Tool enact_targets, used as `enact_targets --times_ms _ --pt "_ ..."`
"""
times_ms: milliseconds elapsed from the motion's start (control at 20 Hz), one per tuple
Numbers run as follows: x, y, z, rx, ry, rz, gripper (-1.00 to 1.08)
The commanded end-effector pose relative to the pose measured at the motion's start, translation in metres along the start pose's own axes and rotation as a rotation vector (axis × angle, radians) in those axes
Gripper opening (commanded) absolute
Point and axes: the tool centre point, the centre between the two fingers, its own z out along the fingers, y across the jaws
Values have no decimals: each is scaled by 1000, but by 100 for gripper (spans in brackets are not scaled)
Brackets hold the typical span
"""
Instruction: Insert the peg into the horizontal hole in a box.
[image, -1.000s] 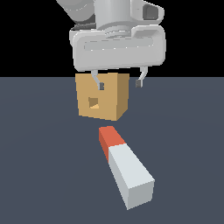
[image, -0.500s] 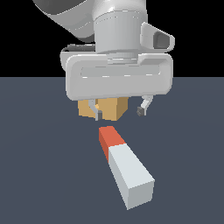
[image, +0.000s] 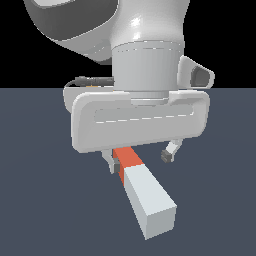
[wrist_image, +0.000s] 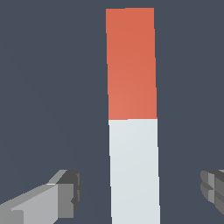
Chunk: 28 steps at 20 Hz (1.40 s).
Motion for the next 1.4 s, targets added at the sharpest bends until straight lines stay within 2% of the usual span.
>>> enact_targets --times_ms 0,400,900,1150,1200,1350 --pt "-6 0 5 3 -1 -17 100" --pt "-8 0 11 6 -1 -22 100" --pt "-9 -1 53 6 -2 -28 100" --pt "-10 0 59 6 -2 -29 100" --pt "-10 0 59 6 -2 -29 -100" --pt "-10 0 59 6 -2 -29 -100"
